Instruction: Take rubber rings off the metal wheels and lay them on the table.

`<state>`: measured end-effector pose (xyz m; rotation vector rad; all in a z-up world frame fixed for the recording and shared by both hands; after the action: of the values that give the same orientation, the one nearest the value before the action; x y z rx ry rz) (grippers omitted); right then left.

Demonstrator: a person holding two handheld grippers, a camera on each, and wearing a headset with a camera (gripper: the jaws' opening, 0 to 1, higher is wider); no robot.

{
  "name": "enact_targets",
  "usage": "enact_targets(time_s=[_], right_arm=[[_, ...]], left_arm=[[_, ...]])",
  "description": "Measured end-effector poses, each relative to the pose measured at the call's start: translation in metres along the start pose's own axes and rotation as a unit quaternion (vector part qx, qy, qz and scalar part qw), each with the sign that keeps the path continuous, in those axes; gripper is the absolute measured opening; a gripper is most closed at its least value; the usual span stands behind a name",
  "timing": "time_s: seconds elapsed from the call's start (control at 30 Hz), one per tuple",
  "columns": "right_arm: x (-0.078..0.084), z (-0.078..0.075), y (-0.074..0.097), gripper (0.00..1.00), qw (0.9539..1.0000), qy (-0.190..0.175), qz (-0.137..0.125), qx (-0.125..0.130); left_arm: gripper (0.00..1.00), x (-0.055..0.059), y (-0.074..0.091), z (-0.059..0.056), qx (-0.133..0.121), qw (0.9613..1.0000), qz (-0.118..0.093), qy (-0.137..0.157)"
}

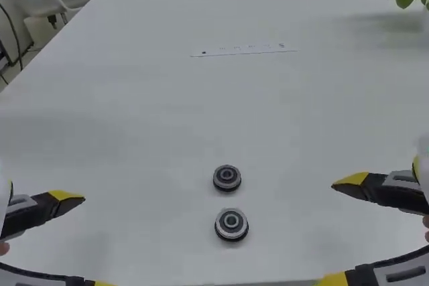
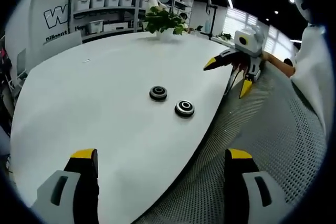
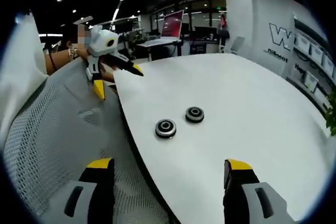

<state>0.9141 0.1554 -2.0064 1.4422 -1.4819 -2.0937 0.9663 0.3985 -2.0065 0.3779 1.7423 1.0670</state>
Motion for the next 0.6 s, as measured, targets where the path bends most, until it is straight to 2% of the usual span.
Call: enact_targets(time_s=[0.07,0.17,0.33,0.47,0.5,0.6], right_arm=[[-0.004,-0.006,-0.002,0.83,0.9998,0.012,0.002,0.016],[-0.01,-0.011,-0.006,0.82,0.9996,0.018,0.005,0.021],[-0.026,-0.017,-0.008,0.76,0.9985,0.044,0.006,0.031],[-0.04,-0.02,-0.002,0.77,0.999,0.029,-0.024,0.022],[-0.045,-0.022,0.001,0.76,0.9988,0.027,-0.032,0.024],[-0.056,-0.027,0.006,0.76,0.9982,0.028,-0.046,0.027]], left_arm=[[0.99,-0.004,0.001,0.002,-0.007,0.9999,-0.008,-0.008],[0.99,-0.009,0.0,0.003,-0.011,0.9999,-0.01,-0.008],[0.99,-0.02,0.0,0.001,-0.015,0.9993,-0.011,-0.032],[1.0,-0.035,0.004,0.003,-0.025,0.9982,-0.029,-0.047],[1.0,-0.042,0.005,0.002,-0.021,0.9978,-0.038,-0.05],[1.0,-0.056,0.005,-0.003,-0.015,0.9967,-0.048,-0.065]])
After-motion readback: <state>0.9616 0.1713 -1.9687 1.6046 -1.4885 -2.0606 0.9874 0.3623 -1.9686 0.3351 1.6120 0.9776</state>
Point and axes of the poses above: the centre of the closed fingertips' face, and the gripper's own axes: y roughly backward along the fingers, z roughly to its left, x roughly out of its underside, the point moved 3 cm from there along y, roughly backward along the fingers, and after that the axes turned 13 degrees about z, right-handed, at the moved point
